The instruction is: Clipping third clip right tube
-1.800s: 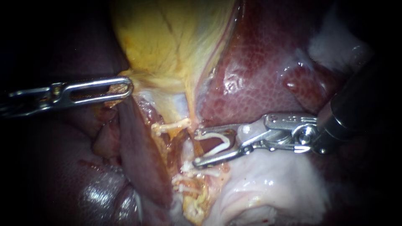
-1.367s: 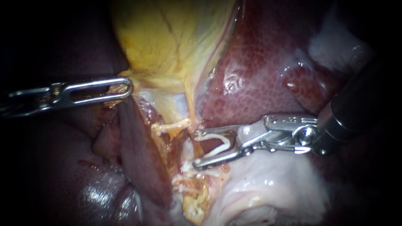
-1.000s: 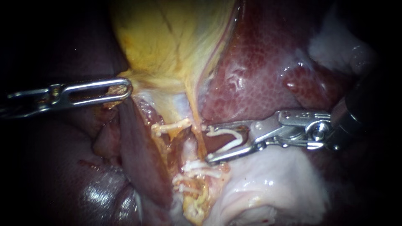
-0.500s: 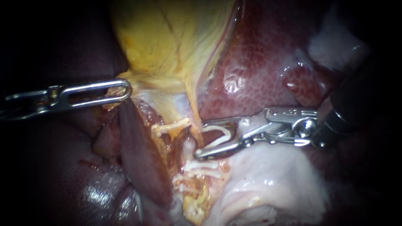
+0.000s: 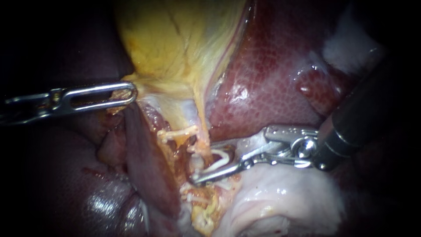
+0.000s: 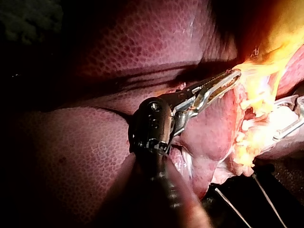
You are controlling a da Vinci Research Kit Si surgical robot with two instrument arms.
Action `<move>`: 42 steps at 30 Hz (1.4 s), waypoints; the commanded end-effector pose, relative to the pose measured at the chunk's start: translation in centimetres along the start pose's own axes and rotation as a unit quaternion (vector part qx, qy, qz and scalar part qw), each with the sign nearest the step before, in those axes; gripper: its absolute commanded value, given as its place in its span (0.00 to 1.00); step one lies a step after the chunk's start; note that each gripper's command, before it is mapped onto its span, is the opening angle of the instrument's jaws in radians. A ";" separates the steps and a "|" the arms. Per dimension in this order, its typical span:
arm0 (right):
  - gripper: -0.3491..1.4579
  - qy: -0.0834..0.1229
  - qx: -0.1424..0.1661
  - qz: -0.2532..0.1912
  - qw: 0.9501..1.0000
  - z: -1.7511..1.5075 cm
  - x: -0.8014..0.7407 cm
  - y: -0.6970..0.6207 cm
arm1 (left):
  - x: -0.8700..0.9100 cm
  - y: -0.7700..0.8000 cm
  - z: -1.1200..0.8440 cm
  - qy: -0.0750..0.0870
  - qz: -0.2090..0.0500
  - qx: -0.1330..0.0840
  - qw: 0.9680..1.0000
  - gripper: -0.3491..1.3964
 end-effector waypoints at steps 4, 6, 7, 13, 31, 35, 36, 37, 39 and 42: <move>0.52 0.009 0.016 0.006 1.000 0.01 0.03 -0.02 | 0.01 0.00 0.00 0.000 0.000 0.000 1.000 0.00; 0.52 0.018 0.020 0.008 1.000 -0.01 0.07 -0.03 | 0.01 0.00 0.00 0.000 0.000 0.000 1.000 0.00; 0.52 0.022 0.020 0.008 1.000 -0.03 0.10 -0.03 | 0.01 0.00 0.00 0.000 0.000 0.000 1.000 0.00; 0.50 0.048 0.025 0.015 0.998 -0.14 0.31 -0.03 | 0.01 0.00 0.00 0.000 0.000 0.000 1.000 0.00; 0.00 0.046 0.004 0.029 0.998 -0.31 0.37 0.07 | 0.01 0.00 0.01 0.000 0.000 0.000 1.000 0.00; 0.00 0.044 0.003 0.031 0.999 -0.29 0.32 0.10 | 0.01 0.00 0.01 0.000 0.000 0.000 1.000 0.00; 0.00 0.044 0.003 0.031 0.999 -0.28 0.32 0.10 | 0.01 0.00 0.01 0.000 0.000 0.000 1.000 0.00; 0.00 0.044 0.003 0.031 0.999 -0.29 0.32 0.10 | 0.01 0.00 0.01 0.000 0.000 0.000 1.000 0.00; 0.00 0.044 0.003 0.031 0.999 -0.29 0.32 0.10 | 0.01 0.00 0.01 0.000 0.000 0.000 1.000 0.00; 0.00 0.044 0.003 0.031 0.999 -0.29 0.32 0.09 | 0.01 -0.01 0.01 0.000 0.000 0.000 1.000 0.00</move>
